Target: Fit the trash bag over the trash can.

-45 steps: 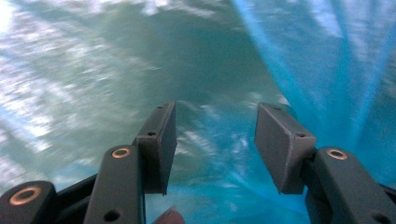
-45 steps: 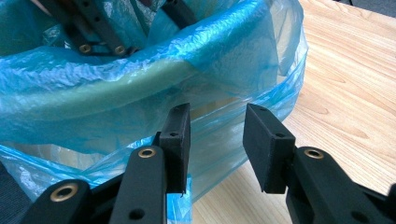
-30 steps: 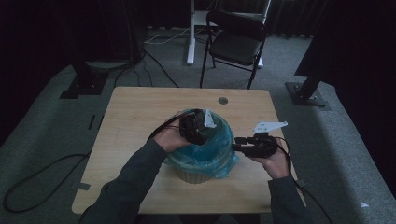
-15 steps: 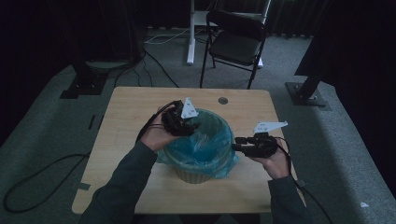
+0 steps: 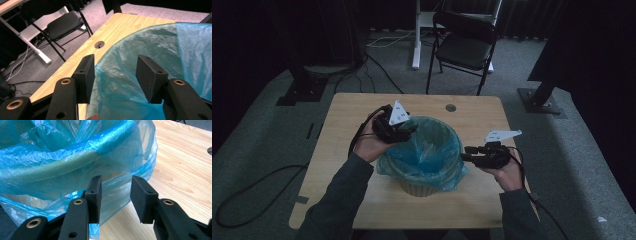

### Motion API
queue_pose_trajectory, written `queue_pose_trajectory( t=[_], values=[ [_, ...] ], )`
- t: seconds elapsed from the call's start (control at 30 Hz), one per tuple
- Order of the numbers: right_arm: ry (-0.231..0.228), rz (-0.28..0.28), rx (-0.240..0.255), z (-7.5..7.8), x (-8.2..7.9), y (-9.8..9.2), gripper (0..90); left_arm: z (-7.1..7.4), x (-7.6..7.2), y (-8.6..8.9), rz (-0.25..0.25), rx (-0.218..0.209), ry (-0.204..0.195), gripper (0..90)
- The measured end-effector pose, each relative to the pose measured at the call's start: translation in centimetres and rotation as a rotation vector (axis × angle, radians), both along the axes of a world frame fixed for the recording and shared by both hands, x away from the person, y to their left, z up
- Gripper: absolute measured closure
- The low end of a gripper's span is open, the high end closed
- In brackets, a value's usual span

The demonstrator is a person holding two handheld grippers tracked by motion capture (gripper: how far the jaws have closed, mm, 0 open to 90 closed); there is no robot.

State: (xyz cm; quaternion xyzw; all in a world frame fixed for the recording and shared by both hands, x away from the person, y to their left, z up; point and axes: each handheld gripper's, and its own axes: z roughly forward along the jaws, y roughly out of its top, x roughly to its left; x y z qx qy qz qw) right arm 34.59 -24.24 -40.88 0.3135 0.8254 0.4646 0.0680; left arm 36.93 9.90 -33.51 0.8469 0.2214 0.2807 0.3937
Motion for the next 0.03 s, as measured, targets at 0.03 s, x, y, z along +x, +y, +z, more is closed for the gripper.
queue_pose_trajectory(
  t=[0.03],
  values=[
    [0.001,-0.002,0.002,0.02,0.02,-0.07,60.4,-0.02,0.06,0.23,0.004,-0.006,0.002,48.9]
  ],
)
